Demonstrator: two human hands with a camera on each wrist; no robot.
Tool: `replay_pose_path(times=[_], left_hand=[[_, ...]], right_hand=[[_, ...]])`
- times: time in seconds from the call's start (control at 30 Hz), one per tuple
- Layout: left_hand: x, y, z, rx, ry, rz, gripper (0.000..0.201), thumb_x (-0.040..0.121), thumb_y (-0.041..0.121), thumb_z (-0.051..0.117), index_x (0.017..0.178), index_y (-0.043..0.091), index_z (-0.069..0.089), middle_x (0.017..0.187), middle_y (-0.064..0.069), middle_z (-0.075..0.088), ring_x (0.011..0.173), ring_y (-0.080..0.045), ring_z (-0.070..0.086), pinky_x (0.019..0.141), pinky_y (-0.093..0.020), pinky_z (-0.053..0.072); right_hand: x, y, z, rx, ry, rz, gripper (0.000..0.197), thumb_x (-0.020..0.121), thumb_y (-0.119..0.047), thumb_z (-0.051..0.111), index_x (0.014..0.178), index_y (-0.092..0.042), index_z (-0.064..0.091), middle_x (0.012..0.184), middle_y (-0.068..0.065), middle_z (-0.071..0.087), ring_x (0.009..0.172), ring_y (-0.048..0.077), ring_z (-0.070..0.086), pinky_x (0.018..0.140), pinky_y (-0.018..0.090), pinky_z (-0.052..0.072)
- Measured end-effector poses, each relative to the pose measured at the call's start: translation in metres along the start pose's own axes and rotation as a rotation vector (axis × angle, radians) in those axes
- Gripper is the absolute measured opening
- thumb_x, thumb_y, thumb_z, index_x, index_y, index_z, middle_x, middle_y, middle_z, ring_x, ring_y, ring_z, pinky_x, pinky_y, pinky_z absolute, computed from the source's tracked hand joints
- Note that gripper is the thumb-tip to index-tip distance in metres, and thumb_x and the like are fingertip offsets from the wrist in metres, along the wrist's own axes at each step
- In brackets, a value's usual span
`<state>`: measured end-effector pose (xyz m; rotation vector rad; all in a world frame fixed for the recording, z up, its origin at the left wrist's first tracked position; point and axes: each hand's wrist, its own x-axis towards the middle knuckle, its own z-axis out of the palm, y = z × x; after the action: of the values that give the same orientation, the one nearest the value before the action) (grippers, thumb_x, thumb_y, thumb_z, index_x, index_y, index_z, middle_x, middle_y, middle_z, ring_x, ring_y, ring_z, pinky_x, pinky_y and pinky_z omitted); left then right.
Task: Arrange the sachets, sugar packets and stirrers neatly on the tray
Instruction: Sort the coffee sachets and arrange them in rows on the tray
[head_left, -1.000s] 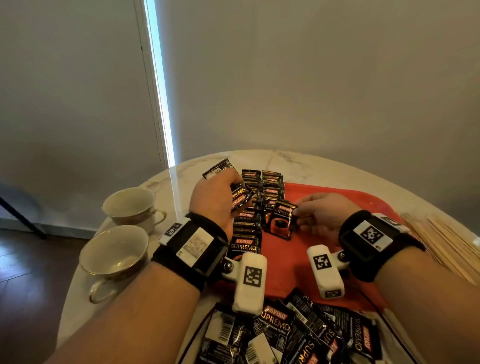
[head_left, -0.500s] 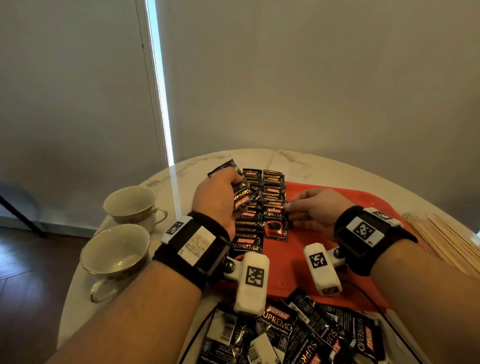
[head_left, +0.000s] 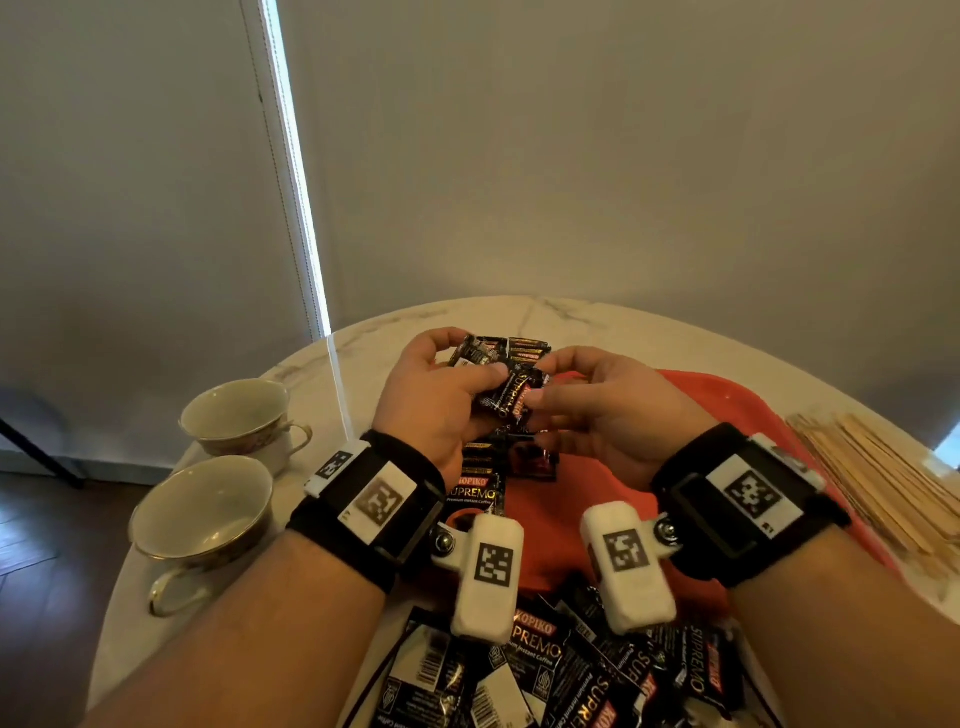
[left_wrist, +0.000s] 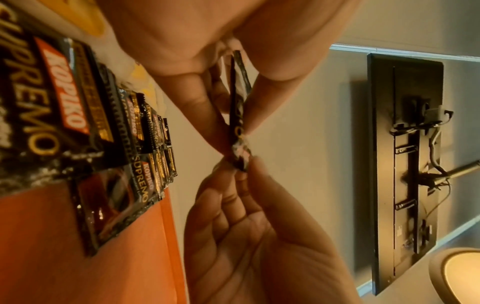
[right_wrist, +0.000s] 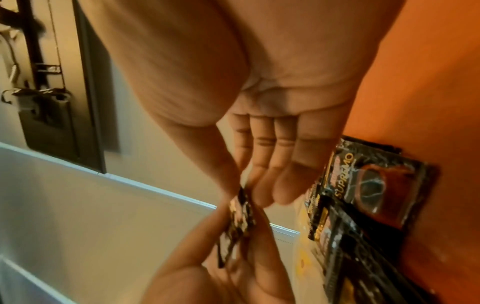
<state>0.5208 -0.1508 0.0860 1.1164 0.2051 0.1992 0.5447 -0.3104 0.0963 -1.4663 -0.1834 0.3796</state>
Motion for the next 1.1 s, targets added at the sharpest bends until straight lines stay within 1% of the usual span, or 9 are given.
replay_pose_path(times=[0.23,0.3,0.4,0.53,0.63,0.8,0.9,1.0,1.1], left_hand=[[0.001,0.009,-0.003,-0.060,-0.209,0.116,0.059,0.087,-0.019,0.054,0.129,0.021,0.068,0.120,-0.011,0.063,0.097,-0.025,0.072,0.077,-0.035,0.062],[-0.003,0.010,-0.004,-0.033,-0.283,0.122,0.055,0.085,-0.024,0.051,0.122,0.012,0.071,0.113,-0.008,0.070,0.093,-0.025,0.074,0.078,-0.036,0.063],[-0.002,0.005,-0.002,0.037,-0.231,0.145,0.031,0.088,-0.017,0.060,0.105,0.007,0.073,0.093,-0.006,0.074,0.081,-0.022,0.075,0.073,-0.032,0.064],[0.001,0.000,-0.001,0.111,-0.126,0.155,0.008,0.092,0.004,0.071,0.097,0.009,0.074,0.086,-0.005,0.076,0.076,-0.017,0.072,0.061,-0.026,0.058],[0.000,0.001,-0.002,0.168,-0.133,0.126,0.002,0.093,0.010,0.072,0.091,0.009,0.073,0.073,0.000,0.074,0.057,-0.008,0.067,0.050,-0.021,0.052],[0.003,0.000,-0.006,0.283,-0.239,0.079,0.016,0.091,0.002,0.071,0.083,0.015,0.071,0.088,-0.012,0.071,0.071,-0.017,0.062,0.064,-0.029,0.053],[-0.004,0.000,-0.005,0.323,-0.410,0.051,0.011,0.088,0.004,0.077,0.096,0.013,0.075,0.102,-0.022,0.066,0.085,-0.029,0.063,0.080,-0.040,0.055],[-0.006,0.000,-0.004,0.378,-0.416,0.081,0.012,0.085,0.008,0.078,0.096,0.011,0.074,0.103,-0.026,0.071,0.087,-0.031,0.064,0.082,-0.042,0.057],[-0.003,-0.001,-0.005,0.334,-0.322,0.095,0.008,0.085,0.007,0.078,0.083,0.011,0.071,0.083,-0.019,0.072,0.071,-0.023,0.065,0.071,-0.037,0.059]], right_hand=[[0.009,-0.004,-0.009,0.257,0.154,-0.068,0.022,0.091,0.008,0.052,0.086,-0.010,0.063,0.070,0.008,0.063,0.055,0.013,0.058,0.048,0.021,0.053],[0.009,-0.008,-0.010,0.289,0.148,-0.048,0.027,0.091,0.007,0.046,0.084,-0.005,0.069,0.070,0.008,0.063,0.057,0.013,0.058,0.049,0.020,0.054],[0.008,-0.012,-0.012,0.322,0.121,-0.086,0.036,0.087,0.014,0.039,0.091,-0.001,0.071,0.073,0.010,0.066,0.059,0.014,0.061,0.053,0.021,0.056],[0.008,-0.009,-0.011,0.176,0.136,-0.177,0.016,0.090,0.001,0.066,0.106,-0.001,0.070,0.081,0.009,0.069,0.068,0.014,0.065,0.062,0.025,0.058],[0.008,-0.008,-0.009,0.033,0.229,-0.257,0.006,0.091,-0.012,0.072,0.096,-0.009,0.072,0.078,-0.002,0.069,0.070,0.005,0.064,0.063,0.024,0.056],[0.005,-0.014,-0.004,0.061,0.227,-0.297,0.007,0.091,-0.011,0.072,0.086,-0.007,0.069,0.077,0.007,0.072,0.062,0.014,0.065,0.052,0.023,0.051],[0.005,-0.018,-0.005,0.224,0.243,-0.263,0.023,0.084,-0.017,0.078,0.093,0.001,0.066,0.094,0.020,0.073,0.080,0.032,0.072,0.068,0.037,0.061],[0.004,-0.016,-0.005,0.360,0.230,-0.177,0.056,0.079,-0.027,0.080,0.118,0.010,0.065,0.120,0.031,0.068,0.111,0.047,0.067,0.098,0.061,0.052],[0.005,-0.015,-0.006,0.323,0.210,-0.158,0.043,0.088,-0.030,0.073,0.117,0.001,0.069,0.109,0.020,0.074,0.097,0.033,0.073,0.091,0.045,0.058]])
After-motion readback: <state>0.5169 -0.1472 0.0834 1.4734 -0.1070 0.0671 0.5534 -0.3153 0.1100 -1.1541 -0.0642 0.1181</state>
